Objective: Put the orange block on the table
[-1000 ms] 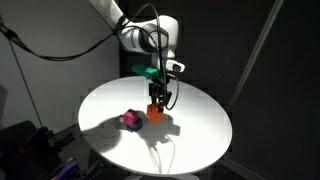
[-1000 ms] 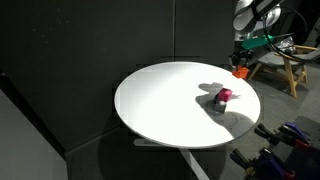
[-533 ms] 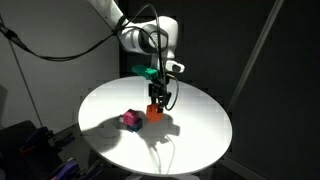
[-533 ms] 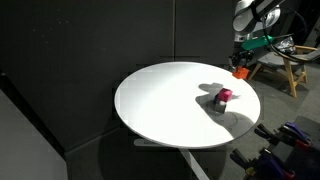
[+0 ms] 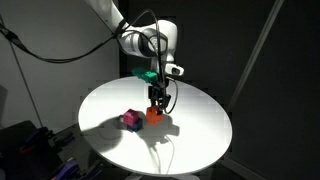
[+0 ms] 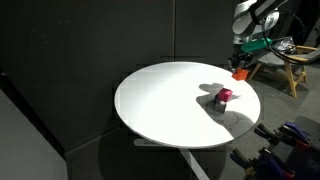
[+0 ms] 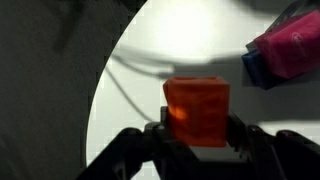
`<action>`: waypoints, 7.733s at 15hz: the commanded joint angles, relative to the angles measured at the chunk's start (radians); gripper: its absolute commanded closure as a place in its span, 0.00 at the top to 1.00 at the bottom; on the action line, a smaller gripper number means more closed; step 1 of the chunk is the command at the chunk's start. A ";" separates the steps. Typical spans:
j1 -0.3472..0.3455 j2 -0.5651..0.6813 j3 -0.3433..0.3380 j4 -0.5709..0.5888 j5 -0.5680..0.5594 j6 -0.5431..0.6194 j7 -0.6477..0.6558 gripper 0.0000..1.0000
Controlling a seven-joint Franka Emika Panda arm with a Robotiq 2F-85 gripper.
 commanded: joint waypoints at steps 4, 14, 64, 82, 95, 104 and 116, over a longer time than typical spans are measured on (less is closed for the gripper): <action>-0.014 0.041 -0.003 -0.011 0.009 0.078 -0.030 0.28; -0.024 0.145 -0.016 0.012 0.106 0.093 0.052 0.28; 0.039 -0.201 0.019 -0.320 -0.031 0.205 -0.194 1.00; 0.114 -0.597 0.085 -0.590 0.155 0.109 -0.397 1.00; 0.124 -0.789 0.081 -0.609 0.186 -0.034 -0.376 1.00; 0.112 -0.896 0.079 -0.593 0.182 -0.163 -0.339 1.00; 0.111 -0.926 0.079 -0.596 0.170 -0.183 -0.332 1.00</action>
